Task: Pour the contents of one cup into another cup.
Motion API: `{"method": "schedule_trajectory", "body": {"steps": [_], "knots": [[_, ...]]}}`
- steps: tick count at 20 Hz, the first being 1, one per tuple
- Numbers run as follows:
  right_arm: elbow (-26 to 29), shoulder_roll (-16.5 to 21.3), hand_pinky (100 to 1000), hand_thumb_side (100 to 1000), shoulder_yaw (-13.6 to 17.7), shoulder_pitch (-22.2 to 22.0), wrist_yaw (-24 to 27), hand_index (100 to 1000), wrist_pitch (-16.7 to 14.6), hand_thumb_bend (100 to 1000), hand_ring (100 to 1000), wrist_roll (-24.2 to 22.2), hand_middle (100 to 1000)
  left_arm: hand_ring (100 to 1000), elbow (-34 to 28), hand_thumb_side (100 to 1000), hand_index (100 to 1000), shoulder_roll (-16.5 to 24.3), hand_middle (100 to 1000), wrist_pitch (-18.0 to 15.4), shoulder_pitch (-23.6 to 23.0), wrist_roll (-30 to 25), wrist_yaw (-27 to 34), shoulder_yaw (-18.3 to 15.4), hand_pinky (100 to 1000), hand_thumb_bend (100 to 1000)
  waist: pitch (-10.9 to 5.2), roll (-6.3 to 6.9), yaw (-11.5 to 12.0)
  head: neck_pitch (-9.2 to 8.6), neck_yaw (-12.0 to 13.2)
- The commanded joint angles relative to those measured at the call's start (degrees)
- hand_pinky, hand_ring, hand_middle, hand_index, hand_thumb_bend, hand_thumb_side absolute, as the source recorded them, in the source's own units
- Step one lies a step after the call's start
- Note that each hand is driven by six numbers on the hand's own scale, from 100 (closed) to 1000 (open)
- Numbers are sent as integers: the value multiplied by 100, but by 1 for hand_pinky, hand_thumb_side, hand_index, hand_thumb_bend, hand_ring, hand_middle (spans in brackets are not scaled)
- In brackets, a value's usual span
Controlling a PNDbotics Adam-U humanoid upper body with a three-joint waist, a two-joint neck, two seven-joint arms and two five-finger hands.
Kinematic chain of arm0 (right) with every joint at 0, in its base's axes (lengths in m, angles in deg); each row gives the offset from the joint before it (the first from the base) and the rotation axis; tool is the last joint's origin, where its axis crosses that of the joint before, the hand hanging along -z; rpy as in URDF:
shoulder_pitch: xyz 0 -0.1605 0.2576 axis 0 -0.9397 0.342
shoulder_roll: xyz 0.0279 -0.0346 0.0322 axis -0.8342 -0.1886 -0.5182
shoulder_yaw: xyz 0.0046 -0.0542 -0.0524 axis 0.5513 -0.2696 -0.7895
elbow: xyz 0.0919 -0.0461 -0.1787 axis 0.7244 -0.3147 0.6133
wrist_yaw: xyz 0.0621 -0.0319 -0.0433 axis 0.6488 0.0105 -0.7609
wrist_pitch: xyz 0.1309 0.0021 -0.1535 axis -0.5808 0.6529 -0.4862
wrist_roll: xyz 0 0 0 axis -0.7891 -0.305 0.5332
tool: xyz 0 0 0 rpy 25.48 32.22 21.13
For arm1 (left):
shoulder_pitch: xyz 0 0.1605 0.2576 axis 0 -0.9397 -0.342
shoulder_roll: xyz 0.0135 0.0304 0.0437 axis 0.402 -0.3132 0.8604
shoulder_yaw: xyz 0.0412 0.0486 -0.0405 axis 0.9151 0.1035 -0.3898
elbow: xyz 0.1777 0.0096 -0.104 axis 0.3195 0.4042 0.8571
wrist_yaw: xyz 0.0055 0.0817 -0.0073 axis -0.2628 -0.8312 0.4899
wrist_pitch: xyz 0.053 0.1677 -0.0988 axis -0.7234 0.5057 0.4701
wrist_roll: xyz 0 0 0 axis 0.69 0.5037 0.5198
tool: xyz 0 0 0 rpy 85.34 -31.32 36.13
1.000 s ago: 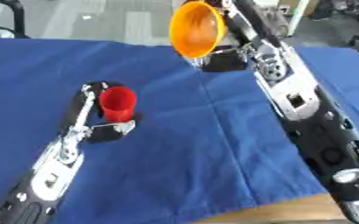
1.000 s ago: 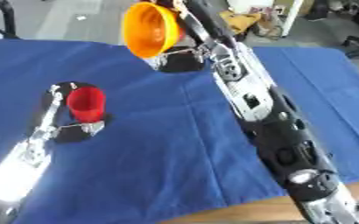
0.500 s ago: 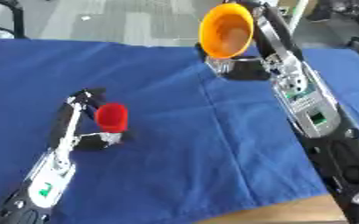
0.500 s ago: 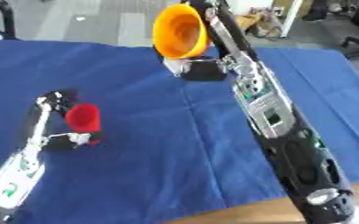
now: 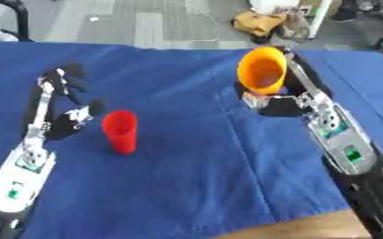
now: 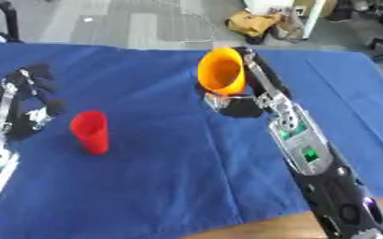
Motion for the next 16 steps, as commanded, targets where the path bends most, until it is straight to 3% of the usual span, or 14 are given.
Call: {"method": "schedule_trajectory", "body": {"steps": [1, 6, 10, 14, 16], "knots": [[-511, 112, 336, 199, -21, 123, -14, 359, 10, 100, 291, -112, 200, 559, -463, 794, 799, 159, 610, 150, 29, -211, 398, -63, 407, 900, -73, 42, 37, -51, -43], [-1550, -211, 358, 283, 38, 495, -462, 382, -91, 123, 350, 368, 237, 559, -866, 807, 797, 75, 606, 339, -88, -442, 863, 26, 404, 878, -59, 105, 155, -46, -133], [-2008, -379, 407, 332, 56, 731, -921, 427, -260, 182, 443, 785, 296, 557, -1049, 811, 796, -5, 603, 443, -160, -550, 1026, 68, 403, 863, -58, 134, 220, -51, -187], [-2129, -431, 492, 436, 45, 786, -1468, 518, -416, 360, 547, 994, 407, 556, -1129, 814, 796, -59, 599, 490, -237, -615, 1055, 100, 403, 858, -56, 137, 234, -59, -206], [-2159, -432, 570, 530, 42, 777, -1735, 624, -483, 513, 626, 1039, 502, 556, -1135, 816, 796, -72, 597, 499, -272, -632, 1055, 101, 403, 856, -58, 132, 231, -59, -204]]}}
